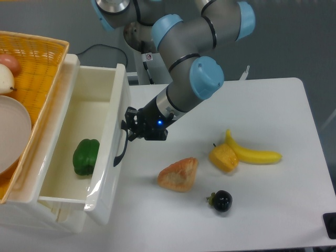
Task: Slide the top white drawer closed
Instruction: 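Push the drawer front inward until the drawer is flush with the cabinet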
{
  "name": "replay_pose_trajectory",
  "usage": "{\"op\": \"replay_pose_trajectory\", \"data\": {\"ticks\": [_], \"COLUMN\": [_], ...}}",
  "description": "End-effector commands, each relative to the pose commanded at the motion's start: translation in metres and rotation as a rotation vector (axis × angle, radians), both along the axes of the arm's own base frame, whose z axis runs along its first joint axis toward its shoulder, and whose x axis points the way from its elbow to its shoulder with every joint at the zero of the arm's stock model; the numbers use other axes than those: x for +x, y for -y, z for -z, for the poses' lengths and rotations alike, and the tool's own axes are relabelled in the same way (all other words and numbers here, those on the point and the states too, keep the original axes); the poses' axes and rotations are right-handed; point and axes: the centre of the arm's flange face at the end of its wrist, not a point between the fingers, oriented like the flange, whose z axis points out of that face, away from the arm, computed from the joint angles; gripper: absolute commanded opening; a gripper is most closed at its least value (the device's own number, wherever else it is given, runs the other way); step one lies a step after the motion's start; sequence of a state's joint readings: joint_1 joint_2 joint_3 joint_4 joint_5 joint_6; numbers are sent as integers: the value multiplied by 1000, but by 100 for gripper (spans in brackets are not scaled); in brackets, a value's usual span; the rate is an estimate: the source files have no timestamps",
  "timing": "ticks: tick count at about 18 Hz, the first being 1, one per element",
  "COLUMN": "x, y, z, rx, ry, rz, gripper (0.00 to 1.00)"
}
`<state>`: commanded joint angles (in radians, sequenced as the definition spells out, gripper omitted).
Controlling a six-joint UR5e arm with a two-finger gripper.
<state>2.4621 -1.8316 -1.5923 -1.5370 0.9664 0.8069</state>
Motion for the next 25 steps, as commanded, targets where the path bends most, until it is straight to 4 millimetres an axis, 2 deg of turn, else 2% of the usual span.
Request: {"op": "replay_pose_trajectory", "data": {"ticks": [16,25], "x": [35,63], "y": [-21,-36], "z": [-1,-1], "rx": [-7,-12], "ry": [12,17], "rz": [42,82], "gripper": [0,0]}}
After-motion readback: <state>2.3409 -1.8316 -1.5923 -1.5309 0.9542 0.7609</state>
